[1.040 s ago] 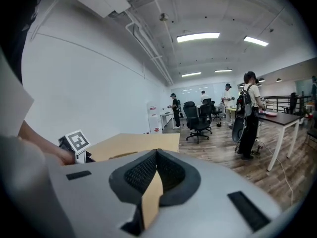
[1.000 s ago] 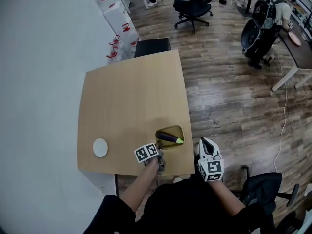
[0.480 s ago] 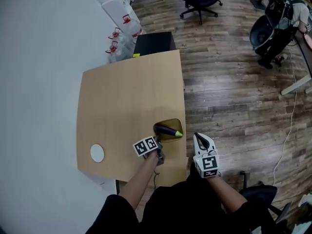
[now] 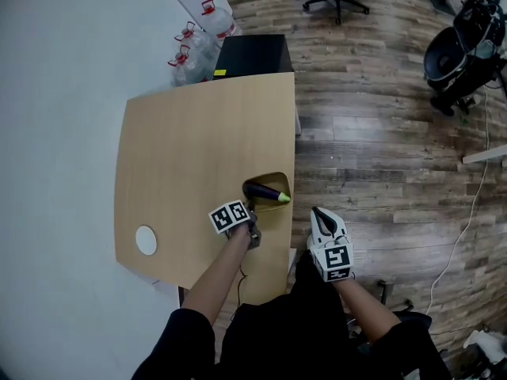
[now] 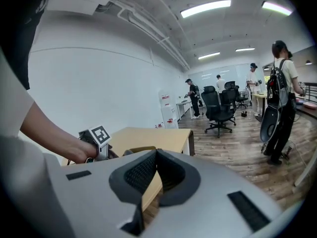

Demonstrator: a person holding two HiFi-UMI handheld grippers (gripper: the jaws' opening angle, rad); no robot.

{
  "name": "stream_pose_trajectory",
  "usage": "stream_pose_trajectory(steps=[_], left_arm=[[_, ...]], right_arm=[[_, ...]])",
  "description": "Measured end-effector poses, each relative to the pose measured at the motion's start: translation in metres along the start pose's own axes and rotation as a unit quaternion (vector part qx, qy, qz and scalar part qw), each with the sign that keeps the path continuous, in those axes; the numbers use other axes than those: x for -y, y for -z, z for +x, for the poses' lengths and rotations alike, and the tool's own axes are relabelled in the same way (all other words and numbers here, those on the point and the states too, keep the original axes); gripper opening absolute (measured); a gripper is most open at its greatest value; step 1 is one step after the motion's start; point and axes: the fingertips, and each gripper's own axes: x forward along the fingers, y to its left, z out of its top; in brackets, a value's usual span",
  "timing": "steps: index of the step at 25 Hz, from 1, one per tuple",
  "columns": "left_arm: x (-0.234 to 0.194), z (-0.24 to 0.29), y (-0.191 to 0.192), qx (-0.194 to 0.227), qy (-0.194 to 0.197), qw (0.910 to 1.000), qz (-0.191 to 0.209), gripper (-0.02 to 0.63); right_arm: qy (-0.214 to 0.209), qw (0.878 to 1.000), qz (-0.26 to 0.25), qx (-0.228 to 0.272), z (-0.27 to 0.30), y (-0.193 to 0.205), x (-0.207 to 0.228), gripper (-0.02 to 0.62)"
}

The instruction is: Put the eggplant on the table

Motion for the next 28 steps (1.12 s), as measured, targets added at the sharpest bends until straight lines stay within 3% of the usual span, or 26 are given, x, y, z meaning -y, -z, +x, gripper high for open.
stream_pose_trajectory(steps=[10, 15, 22, 25, 28], left_arm=[[-0.025, 0.049, -0.005, -0.005, -0.052, 0.9976, -0.046, 0.031], [-0.039, 0.059, 0.0, -0.004, -0.075, 0.9954, -0.059, 0.031], [-0.038, 0.061, -0.001, -0.003, -0.085, 0.995, -0.053, 0.037], [-0.041, 0.059, -0.001, 0.002, -0.087, 0.9953, -0.044, 0.139], [-0.04, 0.053, 0.0, 0.015, -0.079, 0.9958, -0.044, 0.171]], right_arm=[[0.008, 1.0, 0.009, -0.026, 0.04, 0.008, 0.052, 0.06], [-0.044, 0.998, -0.016, -0.044, 0.036, 0.02, 0.016, 0.06], [-0.063, 0.996, -0.021, -0.059, 0.021, 0.038, -0.008, 0.06], [-0.056, 0.997, -0.02, -0.05, 0.014, 0.036, -0.005, 0.06], [-0.041, 0.998, -0.015, -0.041, 0.006, 0.035, 0.001, 0.06]])
